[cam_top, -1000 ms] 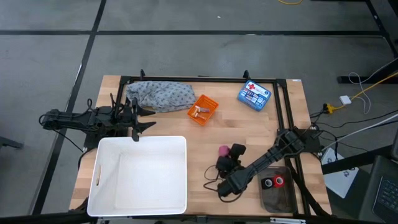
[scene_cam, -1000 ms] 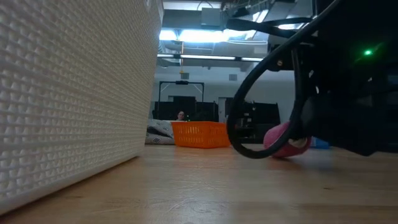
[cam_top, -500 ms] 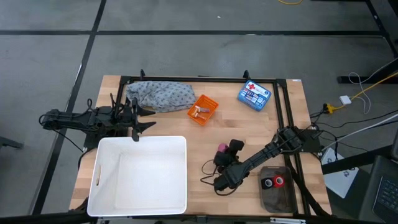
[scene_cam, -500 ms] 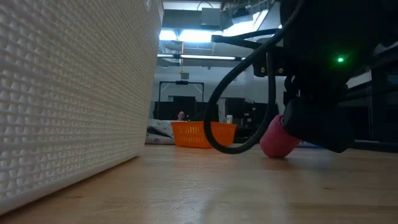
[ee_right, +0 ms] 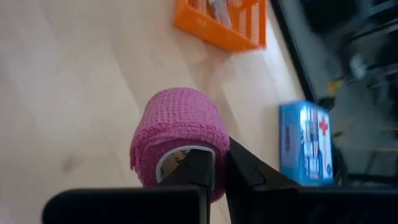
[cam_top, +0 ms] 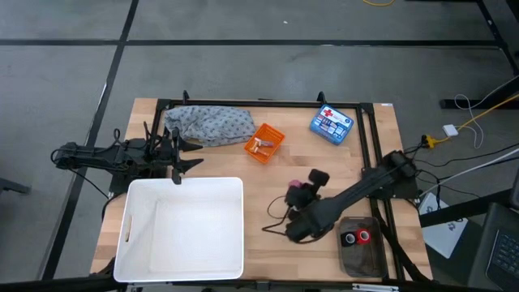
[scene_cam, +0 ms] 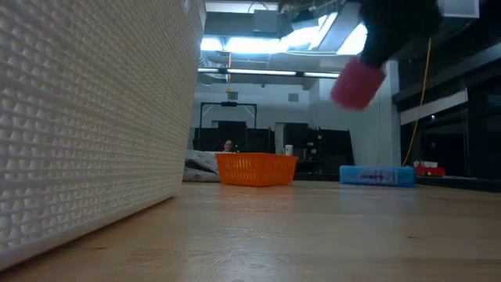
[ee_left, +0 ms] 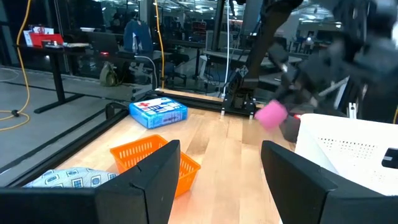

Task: Pick & place medical supplies in basket/bin
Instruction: Put the pink bandage into the transparent black bin

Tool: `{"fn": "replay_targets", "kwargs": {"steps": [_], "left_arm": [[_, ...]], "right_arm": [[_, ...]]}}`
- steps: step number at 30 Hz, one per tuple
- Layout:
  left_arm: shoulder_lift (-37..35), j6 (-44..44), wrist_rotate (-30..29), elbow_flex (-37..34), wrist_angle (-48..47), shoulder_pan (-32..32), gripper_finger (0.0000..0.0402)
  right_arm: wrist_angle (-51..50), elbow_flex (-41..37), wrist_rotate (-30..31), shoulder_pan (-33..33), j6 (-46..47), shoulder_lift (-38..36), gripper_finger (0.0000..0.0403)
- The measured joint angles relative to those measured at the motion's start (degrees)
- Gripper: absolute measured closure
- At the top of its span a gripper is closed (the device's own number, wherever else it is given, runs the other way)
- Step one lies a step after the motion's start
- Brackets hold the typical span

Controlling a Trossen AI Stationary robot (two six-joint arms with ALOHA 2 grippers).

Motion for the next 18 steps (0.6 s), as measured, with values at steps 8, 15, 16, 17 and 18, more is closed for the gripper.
{"fn": "replay_targets", "kwargs": {"steps": [8,15,16,17,18], "left_arm": [[0.00,0.04,-0.14,0.00,0.00,-0.01,0.0179],[0.02,0.05,-0.13,0.00,0.00,0.00,0.0180],[0.02,0.04,-0.13,0.00,0.00,-0.01,0.0180],[0.02,0.04,-0.13,0.00,0.00,-0.01,0.0180],[0.01,0.04,-0.13,0.00,0.00,0.01,0.0180]], "right_arm": [[-4.34,8.13,-22.21,0.09,-1.21,-11.99,0.0384],[-4.68,8.80,-38.41,4.02,5.61,-17.76,0.0384],[-5.35,8.80,-40.07,5.17,7.58,-17.98,0.0384],[-5.87,8.80,-41.31,6.44,9.64,-18.06,0.0384],[-5.85,8.80,-42.45,7.79,11.69,-18.09,0.0384]]}}
